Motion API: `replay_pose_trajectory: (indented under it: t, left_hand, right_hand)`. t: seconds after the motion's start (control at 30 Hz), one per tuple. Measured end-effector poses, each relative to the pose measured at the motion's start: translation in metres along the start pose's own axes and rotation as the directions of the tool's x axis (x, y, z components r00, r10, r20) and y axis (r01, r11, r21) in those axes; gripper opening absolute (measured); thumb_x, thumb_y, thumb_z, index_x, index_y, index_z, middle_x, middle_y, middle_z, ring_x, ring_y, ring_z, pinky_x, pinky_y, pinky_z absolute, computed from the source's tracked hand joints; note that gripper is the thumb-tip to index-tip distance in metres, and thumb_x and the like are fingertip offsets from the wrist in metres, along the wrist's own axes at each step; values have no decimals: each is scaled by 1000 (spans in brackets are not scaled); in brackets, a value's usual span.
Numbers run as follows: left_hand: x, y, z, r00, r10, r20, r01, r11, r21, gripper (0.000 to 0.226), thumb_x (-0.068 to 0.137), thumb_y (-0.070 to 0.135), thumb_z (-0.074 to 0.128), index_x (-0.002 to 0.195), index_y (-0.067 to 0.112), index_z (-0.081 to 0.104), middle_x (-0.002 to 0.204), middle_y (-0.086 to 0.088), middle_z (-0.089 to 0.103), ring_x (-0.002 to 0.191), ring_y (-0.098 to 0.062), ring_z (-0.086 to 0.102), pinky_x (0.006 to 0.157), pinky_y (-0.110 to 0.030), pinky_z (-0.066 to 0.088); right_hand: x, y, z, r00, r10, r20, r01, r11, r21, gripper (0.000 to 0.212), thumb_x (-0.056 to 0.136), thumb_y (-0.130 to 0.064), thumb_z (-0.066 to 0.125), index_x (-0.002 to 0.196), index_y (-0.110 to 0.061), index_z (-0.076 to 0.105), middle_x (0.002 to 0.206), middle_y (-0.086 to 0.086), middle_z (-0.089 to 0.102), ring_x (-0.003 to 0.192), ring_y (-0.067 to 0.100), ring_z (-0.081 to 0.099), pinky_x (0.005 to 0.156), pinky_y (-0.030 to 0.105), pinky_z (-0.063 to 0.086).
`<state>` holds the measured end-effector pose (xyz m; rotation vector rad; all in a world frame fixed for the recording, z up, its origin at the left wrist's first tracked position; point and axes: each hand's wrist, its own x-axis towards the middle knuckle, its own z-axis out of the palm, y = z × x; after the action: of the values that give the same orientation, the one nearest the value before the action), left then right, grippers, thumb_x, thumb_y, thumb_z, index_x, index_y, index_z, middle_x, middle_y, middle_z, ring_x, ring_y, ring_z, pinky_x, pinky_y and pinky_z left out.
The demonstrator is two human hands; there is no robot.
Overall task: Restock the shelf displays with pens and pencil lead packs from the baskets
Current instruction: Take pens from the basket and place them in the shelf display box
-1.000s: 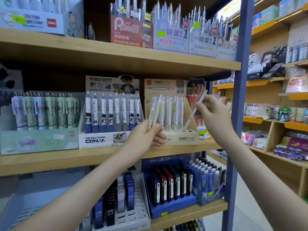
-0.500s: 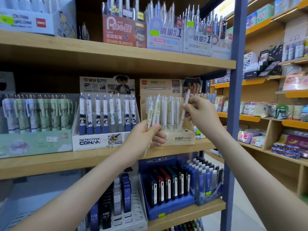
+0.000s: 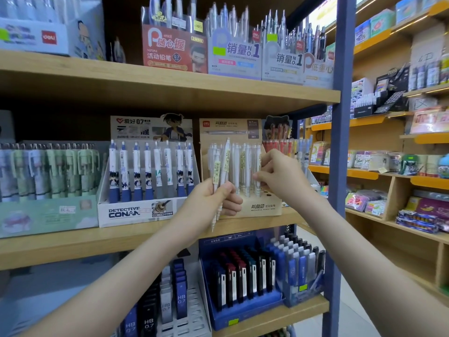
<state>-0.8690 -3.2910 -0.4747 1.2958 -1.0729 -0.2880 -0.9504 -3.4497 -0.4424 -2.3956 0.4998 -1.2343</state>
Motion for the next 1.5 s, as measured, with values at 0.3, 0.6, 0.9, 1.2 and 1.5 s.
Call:
replay_pose_trajectory:
  t: [0.3, 0.6, 0.9, 1.2, 1.5]
  left_hand:
    - [0, 2, 14, 950, -16, 312, 30, 999, -40, 19, 97, 17, 44, 98, 3, 57, 75, -5, 69, 68, -14, 66, 67, -23, 55]
    - [6, 6, 28, 982, -3, 191, -6, 999, 43, 17, 98, 13, 44, 105, 4, 58, 92, -9, 70, 83, -16, 70, 77, -26, 58]
    - [10, 4, 15, 998, 58, 20, -59, 996, 62, 17, 98, 15, 45, 98, 5, 60, 86, -7, 70, 76, -12, 69, 69, -21, 56]
    - [12, 2, 11, 996, 92, 5, -92, 995, 29, 20, 98, 16, 44, 100, 5, 61, 81, -2, 72, 75, -11, 69, 68, -19, 56]
    - [14, -1, 11, 997, 52, 59, -55, 997, 48, 19, 99, 16, 44, 98, 7, 60, 83, -4, 71, 77, -13, 70, 73, -25, 58]
  right_hand:
    - [-51, -23, -27, 975, -150, 162, 67, 901, 430, 9, 89, -16, 61, 96, -21, 65, 80, -13, 63, 71, -5, 56, 68, 13, 44]
    - [-49, 0, -43, 999, 9, 33, -29, 736, 676, 11, 93, -14, 55, 95, -10, 65, 78, -1, 66, 74, 12, 62, 70, 24, 52]
    - [-24, 16, -41, 962, 13, -273, 107, 902, 418, 39, 96, -11, 52, 130, -20, 35, 89, 8, 66, 81, 16, 67, 73, 31, 55]
    - [-2, 24, -21, 962, -156, -226, 202, 960, 196, 69, 90, -3, 57, 139, -33, 19, 81, 4, 60, 68, 17, 65, 66, 36, 57]
    - [8, 25, -12, 984, -166, -59, 171, 982, 81, 70, 89, -7, 61, 142, -31, 22, 86, 6, 58, 79, 15, 59, 65, 15, 46]
